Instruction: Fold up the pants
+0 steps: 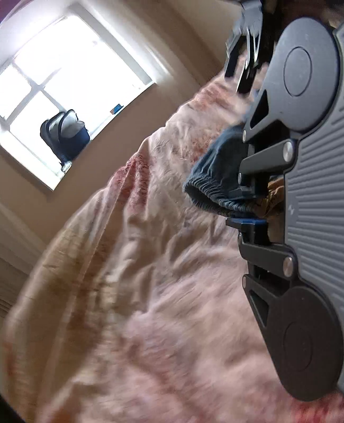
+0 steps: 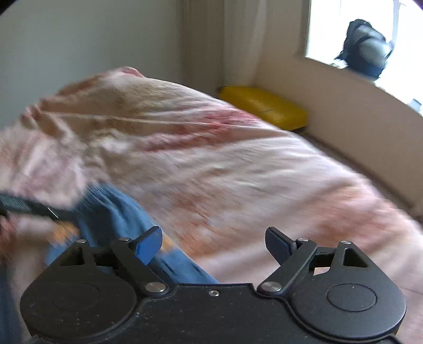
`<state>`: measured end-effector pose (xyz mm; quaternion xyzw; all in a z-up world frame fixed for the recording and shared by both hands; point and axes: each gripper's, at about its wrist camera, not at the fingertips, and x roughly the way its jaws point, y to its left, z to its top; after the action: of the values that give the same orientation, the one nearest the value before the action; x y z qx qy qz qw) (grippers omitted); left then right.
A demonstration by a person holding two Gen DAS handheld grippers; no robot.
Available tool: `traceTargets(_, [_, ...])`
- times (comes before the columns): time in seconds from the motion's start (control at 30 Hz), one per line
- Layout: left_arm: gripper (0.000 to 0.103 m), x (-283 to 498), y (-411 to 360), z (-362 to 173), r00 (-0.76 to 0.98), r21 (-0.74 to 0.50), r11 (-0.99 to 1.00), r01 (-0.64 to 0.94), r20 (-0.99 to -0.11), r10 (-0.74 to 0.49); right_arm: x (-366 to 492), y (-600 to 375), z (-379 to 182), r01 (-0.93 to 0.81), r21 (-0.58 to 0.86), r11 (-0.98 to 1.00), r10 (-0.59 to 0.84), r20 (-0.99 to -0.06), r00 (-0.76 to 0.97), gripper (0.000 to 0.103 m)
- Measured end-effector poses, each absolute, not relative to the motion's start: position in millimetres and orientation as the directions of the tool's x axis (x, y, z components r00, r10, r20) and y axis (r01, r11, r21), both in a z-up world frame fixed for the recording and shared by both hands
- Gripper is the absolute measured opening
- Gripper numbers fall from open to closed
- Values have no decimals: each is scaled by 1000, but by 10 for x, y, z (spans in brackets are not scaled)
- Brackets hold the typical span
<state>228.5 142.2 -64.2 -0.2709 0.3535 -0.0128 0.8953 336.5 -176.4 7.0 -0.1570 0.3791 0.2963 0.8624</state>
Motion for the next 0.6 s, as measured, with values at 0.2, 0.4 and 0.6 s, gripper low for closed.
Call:
traceTargets(0.2, [13,2492,1469,-817,676,-502,826,-256,-704,-219,3053,-1793,-74,-658,1,753,454,-725,518,97])
traceTargets(0.4, [14,2510,1506,-868,663,-502,820,-274,-716,-217,3220,-1670,-499,-621,-209,756,276,-757,592,93])
traceTargets(0.6, [16,2535,1493,-893,658,-494,824,-277,-723,-212,3349,-2383,-197,-327,-276,904,61,-673,737,89])
